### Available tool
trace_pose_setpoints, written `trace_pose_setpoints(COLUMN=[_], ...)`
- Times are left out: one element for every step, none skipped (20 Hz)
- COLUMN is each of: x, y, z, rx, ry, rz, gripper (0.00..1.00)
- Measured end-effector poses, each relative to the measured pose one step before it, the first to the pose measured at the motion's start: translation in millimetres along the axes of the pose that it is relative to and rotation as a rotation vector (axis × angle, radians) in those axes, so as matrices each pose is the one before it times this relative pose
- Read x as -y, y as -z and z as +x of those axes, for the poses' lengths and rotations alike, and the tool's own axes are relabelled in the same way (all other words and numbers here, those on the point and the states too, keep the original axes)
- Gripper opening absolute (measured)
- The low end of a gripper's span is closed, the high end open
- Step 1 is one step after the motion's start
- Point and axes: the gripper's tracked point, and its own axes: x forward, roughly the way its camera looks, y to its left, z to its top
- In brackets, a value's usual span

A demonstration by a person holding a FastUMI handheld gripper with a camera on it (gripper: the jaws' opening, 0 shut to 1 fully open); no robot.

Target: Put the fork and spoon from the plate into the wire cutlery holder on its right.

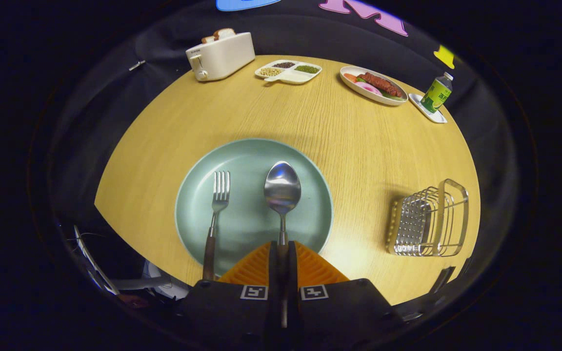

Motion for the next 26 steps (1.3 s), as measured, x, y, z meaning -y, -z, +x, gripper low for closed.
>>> trace_pose_setpoints(x=[4.40,5.05,7.16,8.49,12.26,13.40,14.44,15.39,16.48,17.26,17.07,15.27,11.34,6.35,4.79,5.34,4.15,3.04,1.85,1.11,0.39,1.03,1.72,3.07,1.43,0.15], y=[-4.39,-4.23,-3.73,-4.19,-3.00,-2.97,-1.76,0.10,0.06,3.83,6.51,8.06,9.77,6.54,4.52,5.92,1.41,1.37,-2.67,-1.31,-2.38,-2.05,-0.67,-1.54,-2.80,-2.60], z=[-13.32,-12.50,-13.85,-14.13,-14.66,-13.44,-14.92,-13.15,-10.75,-8.27,-5.36,-3.12,1.29,2.70,5.47,4.49,4.69,5.53,4.82,3.16,4.72,3.76,3.27,3.61,1.84,1.33], rx=[0.01475,0.01611,0.01131,0.01003,0.00277,0.00144,-0.00908,-0.01571,-0.01750,-0.03803,-0.04087,-0.04430,-0.05422,-0.04949,-0.04173,-0.05173,-0.03070,-0.03993,-0.02280,-0.02254,-0.02168,-0.02012,-0.02719,-0.01681,-0.01105,-0.00579], ry=[-0.01571,-0.01393,-0.00998,-0.01113,-0.00697,-0.00256,-0.00382,-0.00050,0.00727,0.01487,0.02330,0.02084,0.01094,0.00018,-0.00124,0.00268,0.00822,0.00593,0.00318,-0.00084,-0.00315,-0.00187,0.00199,0.00742,0.00172,-0.00061], rz=[0.00395,0.00745,0.01133,0.01100,0.00801,0.00672,0.00590,0.00687,-0.00419,-0.02169,-0.02836,-0.02894,-0.02030,-0.01475,-0.00739,-0.01203,-0.01198,-0.01455,-0.01011,-0.00879,-0.00555,-0.00077,0.00197,-0.00066,-0.00078,0.00370], gripper=[0.10,0.10,0.10,0.10,0.10,0.10,0.10,0.09,0.10,0.10,0.09,0.09,0.09,0.09,0.09,0.10,0.10,0.09,0.10,0.09,0.09,0.10,0.10,0.09,0.09,0.10])
